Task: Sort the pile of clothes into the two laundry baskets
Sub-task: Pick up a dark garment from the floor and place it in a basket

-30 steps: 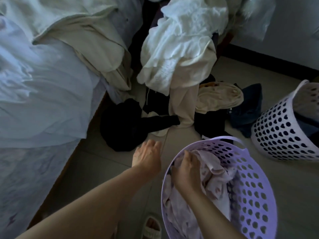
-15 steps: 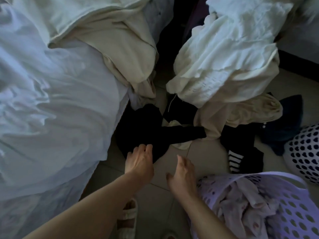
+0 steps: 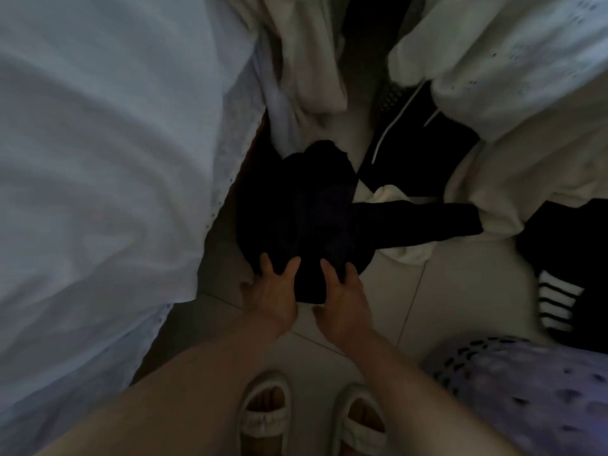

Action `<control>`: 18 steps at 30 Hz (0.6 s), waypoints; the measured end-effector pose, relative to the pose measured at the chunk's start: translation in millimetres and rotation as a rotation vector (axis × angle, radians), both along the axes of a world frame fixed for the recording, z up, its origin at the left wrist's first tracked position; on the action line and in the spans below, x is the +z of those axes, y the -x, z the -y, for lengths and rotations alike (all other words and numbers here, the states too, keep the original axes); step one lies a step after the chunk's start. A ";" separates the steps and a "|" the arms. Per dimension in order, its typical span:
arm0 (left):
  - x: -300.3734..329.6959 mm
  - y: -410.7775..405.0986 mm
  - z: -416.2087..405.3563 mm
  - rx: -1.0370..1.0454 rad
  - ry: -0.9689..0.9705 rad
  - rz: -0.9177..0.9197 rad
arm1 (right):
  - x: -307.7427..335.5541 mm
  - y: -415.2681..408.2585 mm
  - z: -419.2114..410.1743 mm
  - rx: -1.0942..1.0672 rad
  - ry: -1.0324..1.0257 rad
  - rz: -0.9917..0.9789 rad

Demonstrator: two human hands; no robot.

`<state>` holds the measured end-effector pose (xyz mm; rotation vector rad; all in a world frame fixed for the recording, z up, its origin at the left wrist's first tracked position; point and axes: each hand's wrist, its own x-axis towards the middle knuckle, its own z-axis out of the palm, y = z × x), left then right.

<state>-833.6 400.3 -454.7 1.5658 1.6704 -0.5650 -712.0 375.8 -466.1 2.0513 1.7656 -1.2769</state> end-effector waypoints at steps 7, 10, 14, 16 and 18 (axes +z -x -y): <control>-83.0 11.0 0.5 0.148 0.088 0.022 | -71.1 -7.3 -18.8 -0.052 0.048 -0.004; -96.2 5.1 -3.1 0.207 0.142 0.061 | -82.8 -4.5 -26.7 -0.044 0.076 -0.036; -90.5 -14.0 -6.5 0.193 0.012 0.085 | -73.0 -0.5 -33.4 -0.216 -0.092 -0.205; -75.6 -23.0 -8.8 0.164 -0.096 0.067 | -57.4 -0.9 -32.8 -0.351 -0.127 -0.219; -53.3 -27.5 -11.5 0.157 -0.187 0.046 | -36.3 -1.2 -31.3 -0.500 -0.220 -0.231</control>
